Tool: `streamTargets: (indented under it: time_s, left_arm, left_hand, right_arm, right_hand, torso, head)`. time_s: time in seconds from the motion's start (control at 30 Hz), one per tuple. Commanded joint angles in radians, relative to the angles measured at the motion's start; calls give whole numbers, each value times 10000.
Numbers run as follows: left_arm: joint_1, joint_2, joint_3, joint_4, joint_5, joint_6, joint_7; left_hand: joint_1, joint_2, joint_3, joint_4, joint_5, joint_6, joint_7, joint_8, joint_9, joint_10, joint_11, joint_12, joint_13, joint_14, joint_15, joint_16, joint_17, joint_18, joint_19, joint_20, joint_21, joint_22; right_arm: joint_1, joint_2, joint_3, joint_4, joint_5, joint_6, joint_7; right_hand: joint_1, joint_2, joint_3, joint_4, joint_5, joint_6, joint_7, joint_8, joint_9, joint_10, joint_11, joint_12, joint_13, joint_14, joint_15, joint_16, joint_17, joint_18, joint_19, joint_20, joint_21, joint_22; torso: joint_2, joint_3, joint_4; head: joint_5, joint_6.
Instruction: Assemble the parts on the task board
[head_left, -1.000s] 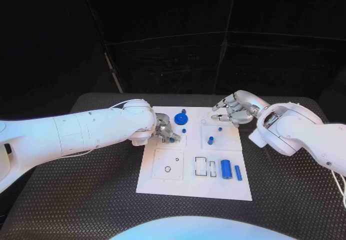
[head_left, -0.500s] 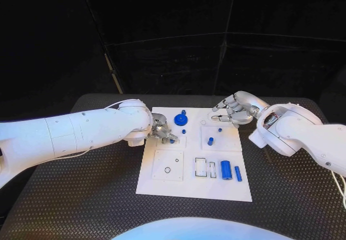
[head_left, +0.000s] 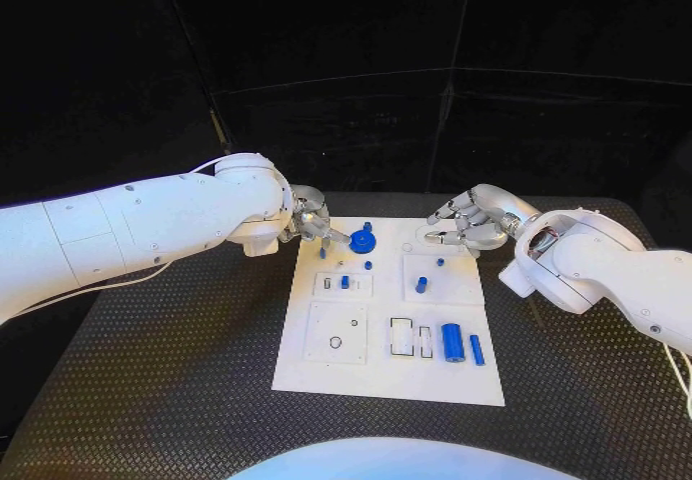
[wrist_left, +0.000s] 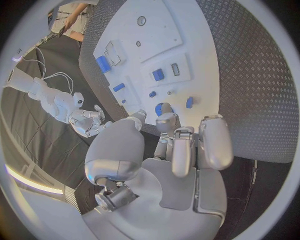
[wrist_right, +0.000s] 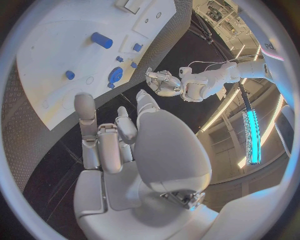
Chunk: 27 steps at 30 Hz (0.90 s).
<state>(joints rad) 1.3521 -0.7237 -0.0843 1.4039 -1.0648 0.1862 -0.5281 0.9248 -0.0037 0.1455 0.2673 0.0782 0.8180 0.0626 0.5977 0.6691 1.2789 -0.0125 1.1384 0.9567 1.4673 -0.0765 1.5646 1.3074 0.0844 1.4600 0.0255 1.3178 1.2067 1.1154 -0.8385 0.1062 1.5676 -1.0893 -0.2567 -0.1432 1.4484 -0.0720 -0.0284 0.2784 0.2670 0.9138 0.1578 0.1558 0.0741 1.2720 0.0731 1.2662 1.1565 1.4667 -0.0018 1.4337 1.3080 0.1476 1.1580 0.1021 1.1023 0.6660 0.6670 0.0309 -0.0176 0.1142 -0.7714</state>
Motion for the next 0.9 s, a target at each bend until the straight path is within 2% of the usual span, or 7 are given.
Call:
streamTargets:
  time_s: [0.03,0.27,0.47,0.5,0.67,0.9]
  left_arm:
    - [98,-18,15,-227,391,381,-12]
    - [188,218,18,-1200,499,696,-1]
    - [191,768,-14,-2348,512,1115,25]
    - [163,922,-28,-2615,501,1218,31]
    - [19,1329,-55,-3266,484,1401,58]
    - [-164,1717,-64,-3748,478,1357,121]
  left_hand:
    - [118,-15,-143,37,-4,-11,81,-77,-99,-8,71,82,-2,1035,54,62,2634,-108,0,81,-14,24]
    - [398,67,-405,65,-1,80,97,-182,-297,-3,92,156,13,1035,78,62,2634,-114,16,116,27,100]
    - [624,86,-639,55,1,86,130,-309,-489,-35,118,172,-26,1035,101,62,2634,-117,17,139,39,133]
    - [697,97,-712,51,0,76,146,-366,-566,-45,133,178,-38,1035,111,62,2634,-119,18,148,46,147]
    - [896,158,-916,47,6,58,197,-541,-809,-59,175,210,-50,1035,148,62,2634,-122,15,180,51,170]
    - [1000,183,-1066,55,1,80,219,-630,-961,-63,197,236,-55,1035,168,62,2634,-125,18,200,66,201]
  right_arm:
    - [17,20,7,-3,11,-18,89]
    - [17,37,7,-6,11,9,81]
    - [17,54,7,13,11,17,83]
    - [17,53,7,26,11,17,85]
    - [17,56,7,55,11,1,97]
    - [17,74,7,56,11,-45,95]
  right_hand:
    - [-76,-24,-36,9,-35,35,-3,26,-12,2,-20,-1,6,449,-46,-23,45,105,-15,-20,-49,2]
    - [-78,-17,-35,11,-26,38,-5,30,-11,10,-21,7,13,448,-47,-27,39,104,-9,-21,-48,7]
    - [-74,-9,-32,10,-10,41,-6,35,-11,9,-23,6,9,449,-48,-28,38,105,-6,-22,-51,4]
    - [-70,-3,-30,9,5,42,-8,39,-11,9,-24,7,7,450,-49,-28,41,105,-3,-22,-53,3]
    - [-70,-3,-30,9,5,42,-8,39,-11,9,-24,7,7,450,-49,-28,41,105,-3,-22,-53,3]
    - [-70,-3,-30,9,5,42,-8,39,-11,9,-24,7,7,450,-49,-28,41,105,-3,-22,-53,3]
  torso:
    - [21,-5,9]
    - [9,9,9]
    - [15,-13,-2]
    - [15,-15,-1]
    - [17,-15,-9]
    - [13,-11,-4]
  head:
    - [-5,7]
    - [15,2]
    - [41,15]
    - [46,17]
    - [56,5]
    - [46,-21]
